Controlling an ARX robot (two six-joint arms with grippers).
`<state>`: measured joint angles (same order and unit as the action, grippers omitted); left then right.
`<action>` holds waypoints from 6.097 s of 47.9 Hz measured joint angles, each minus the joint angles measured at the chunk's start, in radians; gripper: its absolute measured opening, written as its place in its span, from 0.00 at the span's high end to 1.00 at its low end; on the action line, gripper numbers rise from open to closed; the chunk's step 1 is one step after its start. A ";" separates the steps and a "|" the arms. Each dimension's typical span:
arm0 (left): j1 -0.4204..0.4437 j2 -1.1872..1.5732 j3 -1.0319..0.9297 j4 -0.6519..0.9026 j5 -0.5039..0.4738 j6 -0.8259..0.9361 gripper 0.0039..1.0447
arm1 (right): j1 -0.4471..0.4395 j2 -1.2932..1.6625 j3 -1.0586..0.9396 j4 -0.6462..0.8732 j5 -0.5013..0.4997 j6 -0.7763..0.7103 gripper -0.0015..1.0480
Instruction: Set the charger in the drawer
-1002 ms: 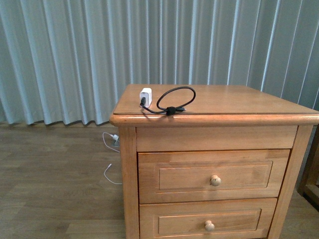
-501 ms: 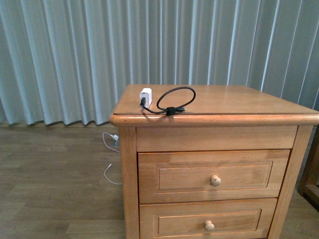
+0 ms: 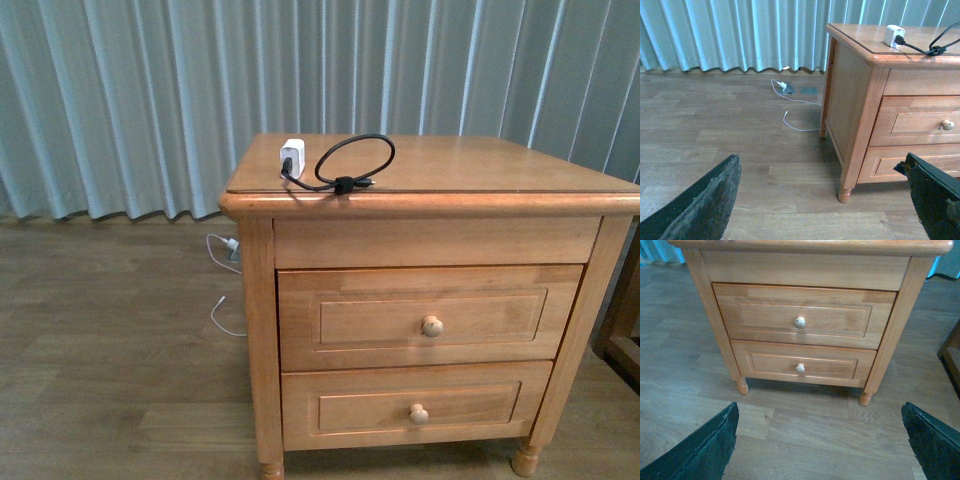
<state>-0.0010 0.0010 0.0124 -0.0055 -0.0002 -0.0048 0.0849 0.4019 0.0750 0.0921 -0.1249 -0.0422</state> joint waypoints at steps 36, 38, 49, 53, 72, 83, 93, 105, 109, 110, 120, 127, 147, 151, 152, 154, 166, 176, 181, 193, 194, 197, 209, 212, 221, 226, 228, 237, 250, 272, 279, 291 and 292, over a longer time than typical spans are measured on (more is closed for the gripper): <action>0.000 0.000 0.000 0.000 0.000 0.000 0.05 | 0.226 1.661 0.809 0.756 0.210 0.067 0.08; 0.000 0.000 0.000 0.000 0.000 0.000 0.05 | 0.224 1.696 0.843 0.756 0.219 0.073 0.08; 0.000 0.000 0.000 0.000 0.000 0.000 0.05 | 0.199 1.835 0.993 0.749 0.238 0.076 0.08; 0.000 0.000 0.000 0.000 0.000 0.000 0.05 | 0.179 1.889 1.049 0.737 0.241 0.077 0.08; 0.000 0.000 0.000 0.000 0.000 0.000 0.05 | 0.147 1.992 1.151 0.720 0.237 0.089 0.08; 0.000 0.000 0.000 0.000 0.000 0.000 0.05 | 0.171 1.997 1.169 0.719 0.233 0.091 0.08; 0.000 0.000 0.000 0.000 0.000 0.000 0.05 | 0.179 2.005 1.178 0.719 0.240 0.092 0.08; 0.000 0.000 0.000 0.000 0.000 0.000 0.05 | 0.179 2.007 1.178 0.720 0.240 0.087 0.44; 0.000 0.000 0.000 0.000 0.000 0.000 0.05 | 0.179 2.007 1.179 0.720 0.240 0.087 0.54; 0.000 0.000 0.000 0.000 0.000 0.000 0.05 | 0.179 2.007 1.179 0.720 0.241 0.085 0.57; 0.000 0.000 0.000 0.000 0.000 0.000 0.05 | 0.177 2.007 1.164 0.731 0.241 0.073 0.78; 0.000 0.000 0.000 0.000 0.000 0.000 0.05 | 0.177 1.993 1.125 0.757 0.227 0.069 0.78; 0.000 0.000 0.000 0.000 0.000 0.000 0.05 | 0.185 1.784 0.689 0.938 0.156 0.105 0.79; 0.000 0.000 0.000 0.000 0.000 0.000 0.05 | 0.187 1.746 0.601 0.975 0.145 0.119 0.79; 0.000 0.000 0.000 0.000 0.000 0.000 0.05 | 0.187 1.729 0.561 0.990 0.136 0.124 0.79; 0.000 0.000 0.000 0.000 0.000 0.000 0.05 | 0.187 1.713 0.522 1.007 0.129 0.128 0.79; 0.000 0.000 0.000 0.000 0.000 0.000 0.05 | 0.177 1.641 0.282 1.147 0.035 0.133 0.79; 0.000 0.000 0.000 0.000 0.000 0.000 0.05 | 0.152 1.607 0.224 1.143 -0.017 0.120 0.48; 0.000 0.000 0.000 0.000 0.000 0.000 0.05 | 0.128 1.509 0.223 1.060 -0.039 0.110 0.32; 0.000 0.000 0.000 0.000 0.000 0.000 0.05 | 0.052 1.080 0.240 0.689 -0.073 0.066 0.08; 0.000 0.000 0.000 0.000 0.000 0.000 0.05 | 0.045 1.040 0.244 0.657 -0.075 0.064 0.08; 0.000 0.000 0.000 0.000 0.000 0.000 0.05 | 0.026 0.928 0.257 0.569 -0.081 0.061 0.08; 0.000 0.000 0.000 0.000 0.000 0.000 0.05 | -0.065 0.589 0.271 0.311 -0.119 0.063 0.08; 0.000 0.000 0.000 0.000 0.000 0.000 0.05 | -0.096 0.505 0.269 0.247 -0.138 0.066 0.08; 0.000 0.000 0.000 0.000 0.000 0.000 0.05 | -0.205 0.241 0.220 0.066 -0.177 0.100 0.08; 0.000 0.000 0.000 0.000 0.000 0.000 0.05 | -0.216 0.204 0.211 0.056 -0.173 0.105 0.08; 0.000 0.000 0.000 0.000 0.000 0.000 0.05 | -0.216 0.204 0.211 0.056 -0.174 0.107 0.08; 0.000 0.000 0.000 0.000 0.000 0.000 0.05 | -0.113 0.156 0.105 0.276 0.108 0.065 0.30; 0.000 0.000 0.000 0.000 0.000 0.000 0.05 | -0.089 0.073 0.033 0.269 0.124 0.045 0.47; -0.053 0.036 0.004 0.008 -0.151 0.016 0.05 | -0.089 0.071 0.033 0.269 0.124 0.045 0.08; -0.176 0.340 0.085 0.132 -0.314 0.000 0.05 | -0.089 0.071 0.033 0.269 0.124 0.045 0.08; -0.246 0.940 0.438 0.296 -0.276 -0.050 0.05 | -0.089 0.071 0.033 0.269 0.124 0.045 0.08; -0.253 0.978 0.468 0.302 -0.277 -0.050 0.05 | -0.089 0.071 0.033 0.269 0.124 0.045 0.08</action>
<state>-0.2539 0.9787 0.4809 0.2966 -0.2768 -0.0544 -0.0036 0.4728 0.1081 0.3611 -0.0010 0.0032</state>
